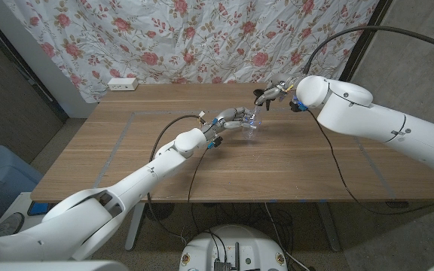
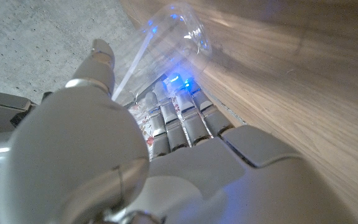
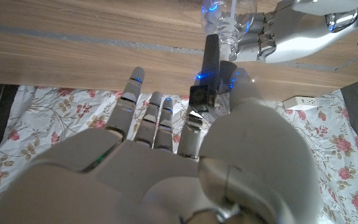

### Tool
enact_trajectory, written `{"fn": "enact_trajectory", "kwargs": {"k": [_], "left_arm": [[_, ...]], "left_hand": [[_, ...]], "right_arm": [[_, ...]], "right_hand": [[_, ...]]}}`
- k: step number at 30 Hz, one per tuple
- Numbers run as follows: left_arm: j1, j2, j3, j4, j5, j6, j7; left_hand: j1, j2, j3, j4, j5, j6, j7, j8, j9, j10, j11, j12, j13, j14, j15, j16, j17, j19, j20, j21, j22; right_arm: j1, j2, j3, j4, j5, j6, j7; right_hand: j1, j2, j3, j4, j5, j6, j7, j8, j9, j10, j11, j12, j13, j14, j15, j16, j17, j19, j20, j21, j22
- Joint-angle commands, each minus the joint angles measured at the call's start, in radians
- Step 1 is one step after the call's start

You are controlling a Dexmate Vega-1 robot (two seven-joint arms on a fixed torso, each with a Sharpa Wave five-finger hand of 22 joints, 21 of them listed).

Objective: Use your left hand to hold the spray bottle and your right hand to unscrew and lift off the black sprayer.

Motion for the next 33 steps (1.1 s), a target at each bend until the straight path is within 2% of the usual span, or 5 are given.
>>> {"fn": "enact_trajectory", "kwargs": {"k": [1,33], "left_arm": [[-0.011,-0.008,0.003,0.016,0.002,-0.011,-0.006],[-0.003,0.004,-0.003,0.007,-0.001,0.002,0.0]], "left_hand": [[-0.014,0.127,0.01,0.002,0.006,0.069,-0.058,0.321,0.005,0.118,-0.11,0.004,0.113,0.003,-0.132,-0.001,0.001,0.008,0.001,0.005,0.004],[-0.015,0.128,0.01,0.003,0.007,0.066,-0.063,0.322,0.002,0.12,-0.113,0.003,0.113,0.001,-0.132,-0.003,0.001,0.006,-0.001,0.004,0.004]], "right_arm": [[-0.007,-0.019,0.035,-0.008,0.015,0.009,0.0],[-0.02,-0.059,0.125,-0.044,0.051,0.031,-0.01]], "right_hand": [[0.011,0.001,0.005,0.0,0.006,0.006,-0.008,0.003,0.002,0.006,-0.003,-0.003,0.003,-0.004,-0.004,0.004,0.004,0.009,0.001,0.001,0.001],[0.019,0.001,0.006,0.002,0.007,0.004,-0.007,-0.001,0.003,0.01,-0.002,-0.007,0.003,-0.004,-0.005,0.007,0.01,0.013,0.005,0.0,0.002]]}}
